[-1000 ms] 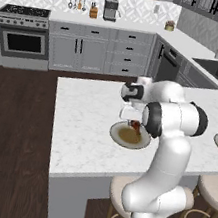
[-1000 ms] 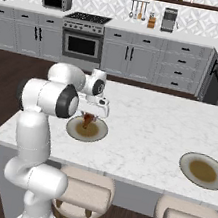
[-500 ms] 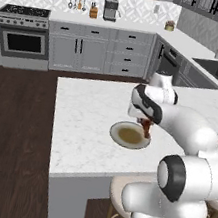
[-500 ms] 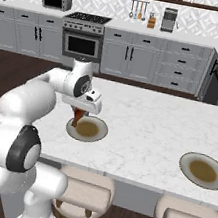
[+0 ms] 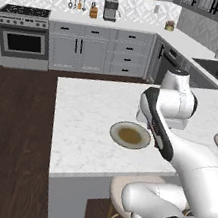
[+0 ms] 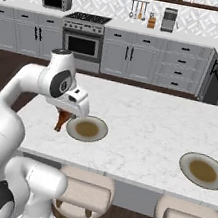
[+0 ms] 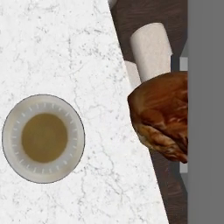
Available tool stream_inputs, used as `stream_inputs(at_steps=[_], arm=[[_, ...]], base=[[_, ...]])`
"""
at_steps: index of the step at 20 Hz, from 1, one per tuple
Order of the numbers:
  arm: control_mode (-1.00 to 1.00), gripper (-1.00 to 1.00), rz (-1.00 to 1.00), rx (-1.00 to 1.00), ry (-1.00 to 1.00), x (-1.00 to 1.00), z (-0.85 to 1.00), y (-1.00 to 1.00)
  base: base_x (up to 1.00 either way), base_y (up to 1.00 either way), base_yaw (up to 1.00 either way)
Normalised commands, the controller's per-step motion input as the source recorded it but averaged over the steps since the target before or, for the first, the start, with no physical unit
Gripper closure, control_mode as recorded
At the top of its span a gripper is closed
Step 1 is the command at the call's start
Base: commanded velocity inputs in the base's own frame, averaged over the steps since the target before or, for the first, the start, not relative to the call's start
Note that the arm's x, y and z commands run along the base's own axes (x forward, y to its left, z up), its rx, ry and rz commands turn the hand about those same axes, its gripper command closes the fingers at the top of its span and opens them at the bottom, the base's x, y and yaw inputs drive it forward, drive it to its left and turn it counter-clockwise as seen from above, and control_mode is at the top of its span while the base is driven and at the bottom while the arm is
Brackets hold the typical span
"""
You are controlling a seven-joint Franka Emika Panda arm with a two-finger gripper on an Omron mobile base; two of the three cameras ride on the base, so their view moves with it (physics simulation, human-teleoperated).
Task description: Pick the chicken drumstick and garlic from their plates and place them in the bowl. Then put the bowl in the fridge.
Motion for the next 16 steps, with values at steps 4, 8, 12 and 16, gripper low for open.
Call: stream_inputs(at_steps=[4, 8, 12, 16], arm=[[-1.00, 1.00, 0.00, 0.02, 0.00, -0.85, 0.06, 0.00], [-1.00, 1.00, 0.00, 0.00, 0.00, -0.16, -0.07, 0.00], [-1.00, 1.00, 0.00, 0.00, 0.00, 0.00, 0.00, 0.00], [1.00, 1.00, -0.01, 0.00, 0.00, 0.00, 0.00, 0.00]], base=[[0.00, 0.00, 0.00], [0.00, 0.00, 0.00], [0.00, 0.00, 0.00], [-0.04, -0.11, -0.02]])
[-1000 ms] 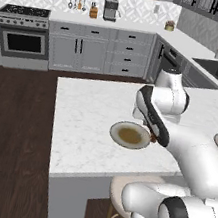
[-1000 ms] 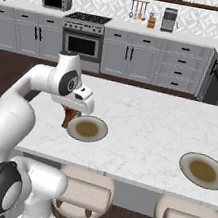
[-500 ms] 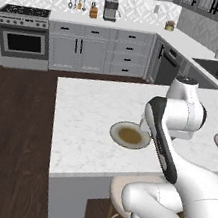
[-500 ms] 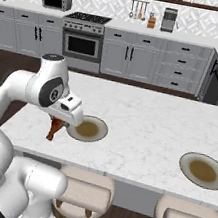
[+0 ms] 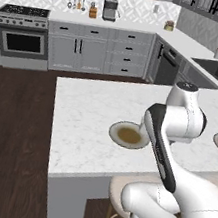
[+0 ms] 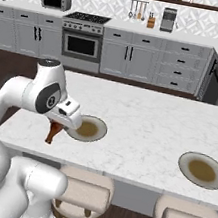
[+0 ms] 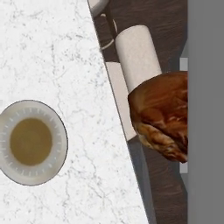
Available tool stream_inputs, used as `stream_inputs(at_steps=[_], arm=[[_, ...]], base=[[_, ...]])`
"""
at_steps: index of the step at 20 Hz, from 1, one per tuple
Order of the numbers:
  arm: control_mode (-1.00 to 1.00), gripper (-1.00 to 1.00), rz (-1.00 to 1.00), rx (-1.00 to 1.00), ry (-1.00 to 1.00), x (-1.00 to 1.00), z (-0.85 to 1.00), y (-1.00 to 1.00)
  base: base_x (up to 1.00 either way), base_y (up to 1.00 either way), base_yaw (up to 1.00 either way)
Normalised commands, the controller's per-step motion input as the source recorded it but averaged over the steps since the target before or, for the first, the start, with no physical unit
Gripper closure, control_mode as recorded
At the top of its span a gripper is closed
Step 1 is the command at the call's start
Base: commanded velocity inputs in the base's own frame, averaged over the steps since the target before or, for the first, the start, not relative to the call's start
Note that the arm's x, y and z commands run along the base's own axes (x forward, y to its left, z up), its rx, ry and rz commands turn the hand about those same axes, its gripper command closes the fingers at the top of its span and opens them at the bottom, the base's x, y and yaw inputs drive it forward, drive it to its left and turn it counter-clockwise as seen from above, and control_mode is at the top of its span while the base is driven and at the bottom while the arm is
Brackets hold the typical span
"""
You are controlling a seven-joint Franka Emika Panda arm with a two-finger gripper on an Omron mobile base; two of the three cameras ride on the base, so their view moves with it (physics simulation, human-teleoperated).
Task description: Pick the chicken drumstick and garlic from their plates and place them in the bowl. Then put the bowl in the fridge.
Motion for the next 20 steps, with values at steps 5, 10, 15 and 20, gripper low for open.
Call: stream_inputs(at_steps=[5, 10, 15, 20], arm=[[1.00, 1.00, 0.00, 0.00, 0.00, 0.00, 0.00, 0.00], [1.00, 1.00, 0.00, 0.00, 0.00, 0.00, 0.00, 0.00], [1.00, 1.00, 0.00, 0.00, 0.00, 0.00, 0.00, 0.00], [1.00, 1.00, 0.00, 0.00, 0.00, 0.00, 0.00, 0.00]], base=[[-0.19, -0.81, -0.02], [-0.24, -1.00, 0.01], [-0.45, -1.00, 0.00], [-0.19, -1.00, 0.00]])
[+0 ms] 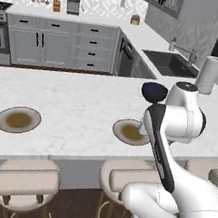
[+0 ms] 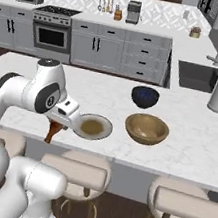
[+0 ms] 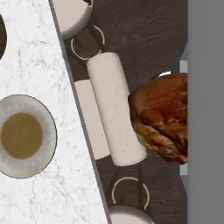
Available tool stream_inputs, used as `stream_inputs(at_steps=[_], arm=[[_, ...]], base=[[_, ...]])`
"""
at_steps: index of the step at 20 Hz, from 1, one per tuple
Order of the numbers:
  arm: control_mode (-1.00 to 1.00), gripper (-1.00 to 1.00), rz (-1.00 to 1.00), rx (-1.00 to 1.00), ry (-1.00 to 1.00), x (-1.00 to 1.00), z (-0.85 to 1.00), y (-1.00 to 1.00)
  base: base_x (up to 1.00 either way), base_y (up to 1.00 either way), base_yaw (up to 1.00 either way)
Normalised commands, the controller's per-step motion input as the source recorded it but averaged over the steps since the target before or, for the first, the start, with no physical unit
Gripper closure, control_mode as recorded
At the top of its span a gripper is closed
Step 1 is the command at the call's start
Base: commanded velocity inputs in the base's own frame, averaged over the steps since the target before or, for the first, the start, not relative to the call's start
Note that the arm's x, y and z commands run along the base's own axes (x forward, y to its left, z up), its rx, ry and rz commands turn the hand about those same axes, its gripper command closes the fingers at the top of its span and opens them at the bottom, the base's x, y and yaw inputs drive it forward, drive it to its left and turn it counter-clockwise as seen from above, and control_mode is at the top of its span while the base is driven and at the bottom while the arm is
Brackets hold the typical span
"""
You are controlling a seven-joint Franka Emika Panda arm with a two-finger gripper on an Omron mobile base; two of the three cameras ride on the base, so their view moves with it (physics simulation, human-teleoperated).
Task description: Pick the chicken drumstick and garlic from their plates and place them in the bowl. Then put the bowl in the fridge.
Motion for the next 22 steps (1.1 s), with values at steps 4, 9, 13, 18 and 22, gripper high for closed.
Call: stream_inputs(at_steps=[4, 9, 13, 18, 22], arm=[[1.00, 1.00, 0.00, 0.00, 0.00, 0.00, 0.00, 0.00], [1.00, 1.00, 0.00, 0.00, 0.00, 0.00, 0.00, 0.00], [1.00, 1.00, 0.00, 0.00, 0.00, 0.00, 0.00, 0.00], [1.00, 1.00, 0.00, 0.00, 0.00, 0.00, 0.00, 0.00], [1.00, 1.00, 0.00, 0.00, 0.00, 0.00, 0.00, 0.00]], base=[[0.23, -1.00, 0.01], [0.35, -0.79, 0.09], [0.49, -0.15, 0.10], [0.64, 0.11, 0.01], [0.73, 0.00, 0.06]])
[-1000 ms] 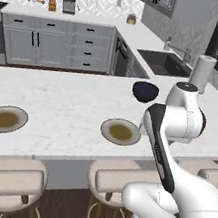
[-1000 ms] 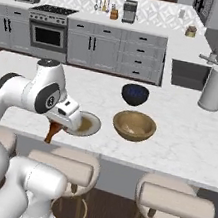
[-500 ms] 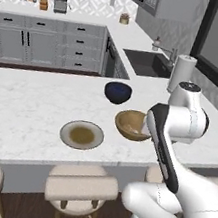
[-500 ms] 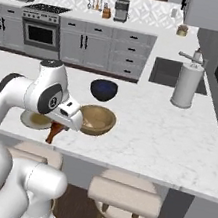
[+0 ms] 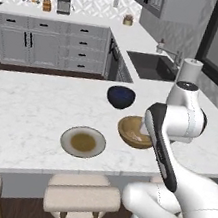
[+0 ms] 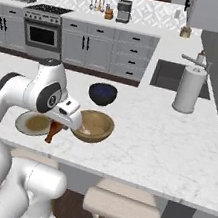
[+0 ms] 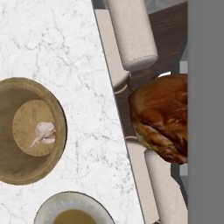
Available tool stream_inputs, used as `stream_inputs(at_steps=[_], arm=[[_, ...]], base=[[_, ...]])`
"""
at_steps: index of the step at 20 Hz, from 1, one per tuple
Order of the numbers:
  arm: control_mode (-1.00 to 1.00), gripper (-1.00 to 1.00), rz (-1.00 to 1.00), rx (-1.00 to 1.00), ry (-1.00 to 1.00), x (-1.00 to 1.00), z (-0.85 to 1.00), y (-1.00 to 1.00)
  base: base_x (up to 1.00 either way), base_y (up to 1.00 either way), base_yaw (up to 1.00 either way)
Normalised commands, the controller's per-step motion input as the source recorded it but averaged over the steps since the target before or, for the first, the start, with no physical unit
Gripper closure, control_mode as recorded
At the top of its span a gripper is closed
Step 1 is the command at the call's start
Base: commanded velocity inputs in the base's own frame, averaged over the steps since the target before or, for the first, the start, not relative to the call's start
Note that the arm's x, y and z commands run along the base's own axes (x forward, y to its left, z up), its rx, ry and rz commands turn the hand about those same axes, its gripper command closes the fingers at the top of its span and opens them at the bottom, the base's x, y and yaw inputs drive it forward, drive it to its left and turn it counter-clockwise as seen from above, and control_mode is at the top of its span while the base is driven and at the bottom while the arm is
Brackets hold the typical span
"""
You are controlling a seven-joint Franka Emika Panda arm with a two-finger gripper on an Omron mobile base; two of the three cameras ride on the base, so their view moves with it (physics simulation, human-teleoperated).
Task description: Pick the chicken drumstick and garlic from their plates and place them in the bowl. Then put the bowl in the fridge.
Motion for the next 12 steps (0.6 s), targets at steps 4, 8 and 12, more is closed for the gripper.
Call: stream_inputs(at_steps=[4, 8, 12], arm=[[1.00, 1.00, 0.00, 0.00, 0.00, 0.00, 0.00, 0.00], [-1.00, 1.00, 0.01, 0.00, 0.03, 0.13, 0.00, 0.00], [-1.00, 1.00, 0.09, 0.00, 0.22, 0.92, 0.00, 0.00]], base=[[0.51, 0.00, 0.04], [0.06, -0.03, 0.01], [0.00, 0.00, 0.00]])
